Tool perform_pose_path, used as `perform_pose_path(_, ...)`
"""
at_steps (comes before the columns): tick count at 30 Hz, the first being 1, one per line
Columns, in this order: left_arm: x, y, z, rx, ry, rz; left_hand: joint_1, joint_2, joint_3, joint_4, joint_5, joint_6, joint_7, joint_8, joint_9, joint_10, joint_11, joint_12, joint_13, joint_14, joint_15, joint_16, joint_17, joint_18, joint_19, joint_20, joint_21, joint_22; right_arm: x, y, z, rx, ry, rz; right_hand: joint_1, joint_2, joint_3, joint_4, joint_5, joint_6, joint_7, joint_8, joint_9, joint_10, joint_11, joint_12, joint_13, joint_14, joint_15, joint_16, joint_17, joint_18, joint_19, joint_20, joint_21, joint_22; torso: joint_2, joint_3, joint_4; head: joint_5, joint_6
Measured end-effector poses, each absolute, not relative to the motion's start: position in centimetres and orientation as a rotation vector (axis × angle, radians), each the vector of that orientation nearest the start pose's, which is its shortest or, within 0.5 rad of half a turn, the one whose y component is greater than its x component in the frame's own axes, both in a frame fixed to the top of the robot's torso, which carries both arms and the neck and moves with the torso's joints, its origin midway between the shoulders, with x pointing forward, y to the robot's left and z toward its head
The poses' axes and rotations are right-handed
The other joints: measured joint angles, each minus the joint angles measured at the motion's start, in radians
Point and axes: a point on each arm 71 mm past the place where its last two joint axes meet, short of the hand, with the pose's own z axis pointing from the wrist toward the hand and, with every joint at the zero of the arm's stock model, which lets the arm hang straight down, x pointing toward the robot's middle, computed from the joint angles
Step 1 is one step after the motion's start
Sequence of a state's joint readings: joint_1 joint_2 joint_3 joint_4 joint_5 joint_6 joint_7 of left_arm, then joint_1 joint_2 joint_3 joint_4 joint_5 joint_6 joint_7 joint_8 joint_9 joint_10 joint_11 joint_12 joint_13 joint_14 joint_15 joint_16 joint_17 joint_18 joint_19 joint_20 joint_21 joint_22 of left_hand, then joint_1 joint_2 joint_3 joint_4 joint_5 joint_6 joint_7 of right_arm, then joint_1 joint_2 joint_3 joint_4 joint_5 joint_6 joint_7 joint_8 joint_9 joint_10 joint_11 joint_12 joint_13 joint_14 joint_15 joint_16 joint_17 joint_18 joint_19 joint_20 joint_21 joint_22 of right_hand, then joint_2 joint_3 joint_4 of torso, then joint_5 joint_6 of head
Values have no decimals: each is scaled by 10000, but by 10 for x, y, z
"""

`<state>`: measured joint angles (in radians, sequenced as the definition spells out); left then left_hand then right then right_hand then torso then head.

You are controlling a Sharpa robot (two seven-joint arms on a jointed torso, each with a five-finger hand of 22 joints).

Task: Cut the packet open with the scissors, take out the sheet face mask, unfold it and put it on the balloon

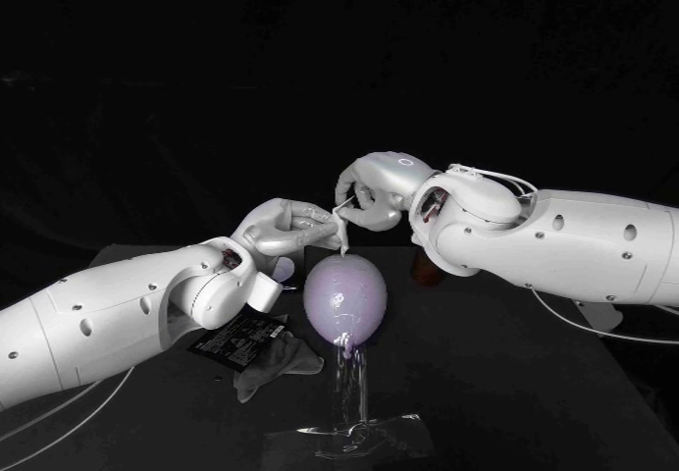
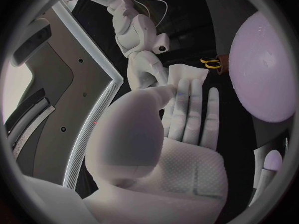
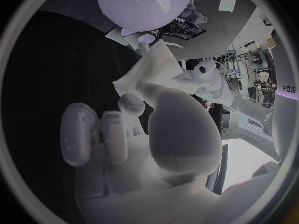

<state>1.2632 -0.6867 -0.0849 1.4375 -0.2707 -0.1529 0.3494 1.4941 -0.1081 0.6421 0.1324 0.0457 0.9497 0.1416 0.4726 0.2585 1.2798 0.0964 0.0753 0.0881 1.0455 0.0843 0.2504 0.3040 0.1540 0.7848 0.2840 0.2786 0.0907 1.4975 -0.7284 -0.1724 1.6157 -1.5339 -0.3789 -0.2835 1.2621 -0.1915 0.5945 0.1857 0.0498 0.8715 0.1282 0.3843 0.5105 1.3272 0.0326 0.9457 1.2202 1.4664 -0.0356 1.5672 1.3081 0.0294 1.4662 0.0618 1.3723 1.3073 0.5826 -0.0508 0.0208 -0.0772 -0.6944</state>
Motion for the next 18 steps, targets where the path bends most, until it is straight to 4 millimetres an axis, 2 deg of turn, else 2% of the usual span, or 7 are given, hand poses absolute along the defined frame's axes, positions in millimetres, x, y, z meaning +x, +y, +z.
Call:
perform_pose_path(3, 500, 139, -167, -7055, 16428, -16520, -193, -98, 257, -203, 0, -18, 17, 34, 2, 19, -19, 0, 50, 56, 17, 0, 63, 33, 97, -16, 173, 71, 489, -126, -80, -3054, 14363, 5985, -10, -35, -13, 7, 0, 28, -22, -36, -34, 36, 36, 0, -11, 0, 0, -5, -6, 0, 0, 0, 0, 1, 0, 0, -1, 5, 5)
perform_pose_path(5, 500, 140, -167, -7183, 16427, -16524, -315, -158, 444, -389, 0, -35, 34, 59, 9, 65, -7, 35, 77, 76, -2, 0, 104, 158, 182, -72, 336, 147, 489, -127, -80, -2954, 14329, 6075, 42, 17, -44, -24, 0, 188, -70, -36, -35, 36, 35, 61, 5, 0, 1, -6, -8, 0, 1, 1, 0, 1, -1, -1, -2, 14, 7)
perform_pose_path(9, 501, 142, -168, -7404, 16450, -16475, -633, -229, 860, -806, 0, -36, 34, 60, 14, 107, -32, 73, 150, 150, -33, 0, 191, 165, 216, -105, 687, 361, 487, -130, -79, -2756, 14241, 6239, 55, 31, -97, 7, 0, 288, -101, -36, -48, 109, 32, 188, 45, 0, 1, -8, -8, 0, -33, 36, 67, 3, -3, -2, -2, 27, 14)
perform_pose_path(10, 501, 142, -168, -7452, 16456, -16459, -732, -262, 977, -922, 0, -35, 34, 61, 293, 107, -32, 91, 171, 183, -40, 0, 220, 166, 210, -111, 787, 420, 487, -131, -79, -2711, 14220, 6276, 54, 31, -125, 34, 0, 289, -101, -36, -62, 109, 32, 198, 51, 0, 1, -9, -8, 0, -33, 36, 73, 4, -4, -2, -2, 28, 15)
perform_pose_path(13, 501, 143, -169, -7615, 16491, -16407, -1019, -296, 1267, -1212, 30, -36, 34, 60, 398, 112, -37, 139, 241, 195, -52, 0, 280, 166, 83, -237, 1081, 605, 486, -132, -78, -2554, 14154, 6376, 54, 32, -208, 62, 0, 289, -102, -136, -122, 109, 32, 202, 48, 0, 1, -28, -7, 1, 0, 70, 74, 6, -5, -2, -4, 36, 28)
perform_pose_path(15, 501, 144, -169, -7729, 16524, -16376, -1272, -294, 1472, -1417, 40, -34, 32, -25, 748, 144, -68, 176, 303, 233, -88, 0, 334, 165, -32, -266, 1320, 759, 486, -134, -78, -2446, 14141, 6401, 54, 32, -304, 104, 0, 185, -9, -315, -205, 105, 36, 93, -22, -7, 31, -33, -6, 1, 0, 71, 63, 7, -5, -2, -4, 41, 35)
perform_pose_path(18, 501, 144, -169, -7863, 16564, -16371, -1461, -275, 1648, -1594, 84, 4, -5, -59, 800, 145, -68, 228, 373, 233, -89, -12, 389, 167, -204, -266, 1571, 928, 487, -137, -78, -2299, 14179, 6374, -2, -24, -423, 224, 0, -146, 108, -583, -322, -42, 182, -255, -235, -12, 96, -3, -5, 2, -3, 138, -36, 9, -5, -1, -7, 55, 49)
